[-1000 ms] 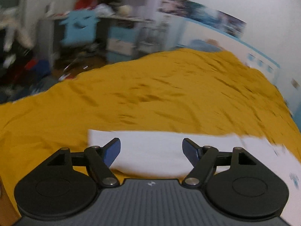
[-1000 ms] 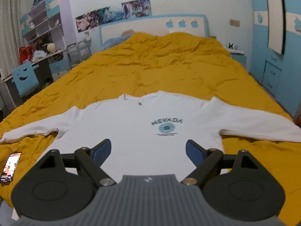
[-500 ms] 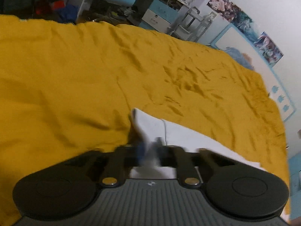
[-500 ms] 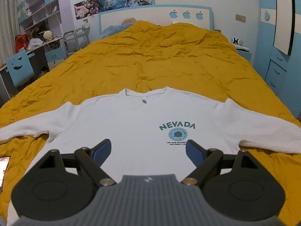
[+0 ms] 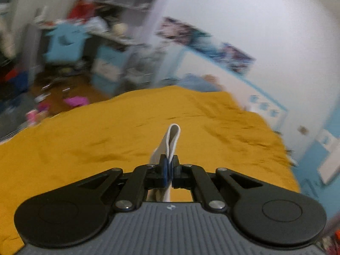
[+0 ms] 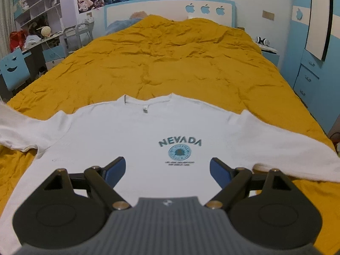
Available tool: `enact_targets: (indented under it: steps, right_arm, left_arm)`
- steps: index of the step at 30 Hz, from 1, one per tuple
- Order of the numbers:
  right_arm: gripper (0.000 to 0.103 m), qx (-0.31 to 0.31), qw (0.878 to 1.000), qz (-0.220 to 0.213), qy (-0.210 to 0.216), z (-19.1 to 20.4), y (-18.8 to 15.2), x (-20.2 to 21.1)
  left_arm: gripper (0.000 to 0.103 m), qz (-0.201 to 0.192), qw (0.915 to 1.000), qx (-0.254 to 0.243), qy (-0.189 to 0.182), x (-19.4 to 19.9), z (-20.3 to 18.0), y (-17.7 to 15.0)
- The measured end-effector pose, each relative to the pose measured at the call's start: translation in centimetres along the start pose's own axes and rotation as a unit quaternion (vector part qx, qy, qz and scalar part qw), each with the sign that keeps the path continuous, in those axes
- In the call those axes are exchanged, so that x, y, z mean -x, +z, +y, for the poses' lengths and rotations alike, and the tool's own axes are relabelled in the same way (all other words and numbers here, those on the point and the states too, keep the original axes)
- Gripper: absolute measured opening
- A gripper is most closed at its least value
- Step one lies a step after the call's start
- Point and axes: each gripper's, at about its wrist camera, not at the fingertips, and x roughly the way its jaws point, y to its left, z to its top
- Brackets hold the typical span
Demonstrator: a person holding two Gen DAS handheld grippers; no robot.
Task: Fold small clothes
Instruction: 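Fold the held sleeve across the shirt front with the left tool, release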
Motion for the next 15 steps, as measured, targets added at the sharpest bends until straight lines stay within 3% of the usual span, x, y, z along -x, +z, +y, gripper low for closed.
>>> enact_targets:
  steps: [4, 7, 12, 15]
  right_arm:
    - [0.082, 0.014, 1.0, -0.009, 0.01, -1.6, 1.1, 0.8]
    - [0.082, 0.018, 1.0, -0.014, 0.012, -3.0, 1.9, 1.3]
    - [0.08, 0.008, 1.0, -0.02, 0.008, -5.8, 3.3, 1.8]
    - [0.066, -0.005, 1.0, -0.021, 0.0, -7.5, 3.7, 1.8]
  left_arm:
    - [0.003, 0.023, 0.9972, -0.03, -0.064, -0.3, -10.0, 2.3]
    - [0.003, 0.05, 0.9923, -0.046, -0.103, -1.5, -16.6, 1.9]
    - [0.003, 0.091, 0.9782, -0.091, -0.162, -4.7, -25.2, -2.2]
    - [0.003, 0.13, 0.9667, -0.107, -0.193, -7.0, -28.8, -6.3]
